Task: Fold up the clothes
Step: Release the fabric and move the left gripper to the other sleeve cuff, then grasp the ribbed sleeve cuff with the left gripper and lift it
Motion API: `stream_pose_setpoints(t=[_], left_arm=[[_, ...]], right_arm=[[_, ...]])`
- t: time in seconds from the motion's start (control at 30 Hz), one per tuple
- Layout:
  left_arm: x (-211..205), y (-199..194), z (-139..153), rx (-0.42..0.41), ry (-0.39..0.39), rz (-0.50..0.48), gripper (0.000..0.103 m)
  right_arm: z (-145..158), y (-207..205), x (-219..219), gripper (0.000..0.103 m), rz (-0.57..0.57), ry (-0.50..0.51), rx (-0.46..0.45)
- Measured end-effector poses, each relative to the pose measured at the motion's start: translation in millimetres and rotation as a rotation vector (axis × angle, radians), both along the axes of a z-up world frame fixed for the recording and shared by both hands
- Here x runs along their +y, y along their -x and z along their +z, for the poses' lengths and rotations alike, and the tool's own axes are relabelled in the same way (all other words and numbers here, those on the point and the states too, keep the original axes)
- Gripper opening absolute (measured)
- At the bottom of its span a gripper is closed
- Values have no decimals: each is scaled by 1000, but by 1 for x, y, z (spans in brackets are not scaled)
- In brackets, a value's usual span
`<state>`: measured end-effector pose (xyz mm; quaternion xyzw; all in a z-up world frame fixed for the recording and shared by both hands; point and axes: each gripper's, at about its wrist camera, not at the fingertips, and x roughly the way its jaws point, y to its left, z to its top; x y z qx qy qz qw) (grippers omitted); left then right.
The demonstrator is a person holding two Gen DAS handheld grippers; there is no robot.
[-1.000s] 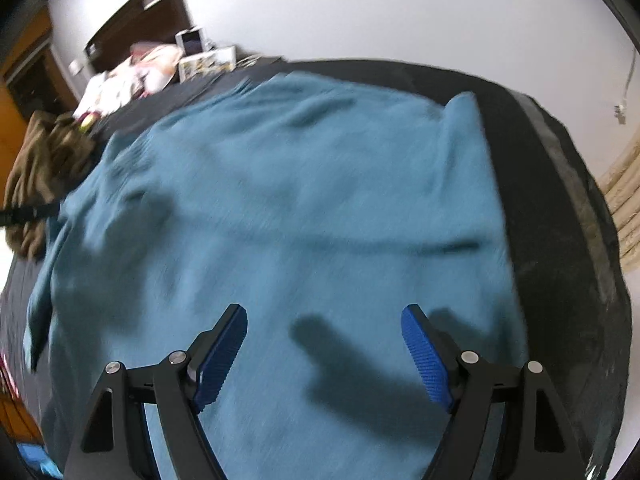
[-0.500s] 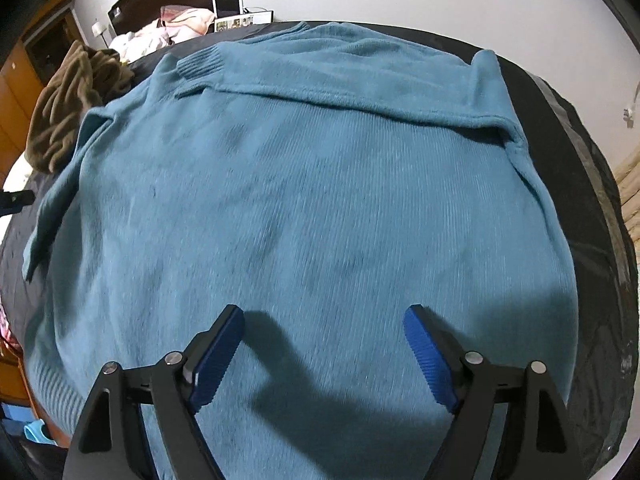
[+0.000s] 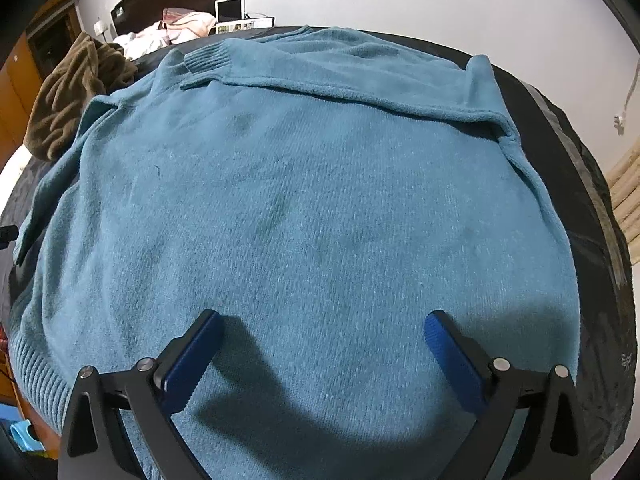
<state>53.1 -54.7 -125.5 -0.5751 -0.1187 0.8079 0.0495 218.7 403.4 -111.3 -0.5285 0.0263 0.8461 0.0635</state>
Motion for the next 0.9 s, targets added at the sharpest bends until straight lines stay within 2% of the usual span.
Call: stream_pose_setpoints(t=[0.07,0.33,0.5,0.57,0.6,0.67,0.73,0.8,0.9], left_arm=[[-8,1,-4,2,-40,37,78],[24,0,-10,61,146,-44,77],[40,0,-12,101,182,-47,77],[43,-1,-11,102,183,-43,73],[44,-1,-11,102,183,-41,67],[54,0,-9,102,184,-53,49],[70,3,-8,102,187,-78,19],[81,5,-6,102,211,-96,15],[80,2,-6,102,185,-86,14]], right_arm=[[0,-2,0,102,1,0,-3],[-2,0,-1,102,-1,-3,2],[-3,0,1,102,-1,-4,4],[-4,0,1,102,-1,-5,7],[-4,0,2,102,-1,-5,9],[-4,0,2,102,0,-6,14],[-5,0,2,102,2,-7,20],[-5,-1,2,102,4,-8,26],[-6,0,5,102,13,-9,35]])
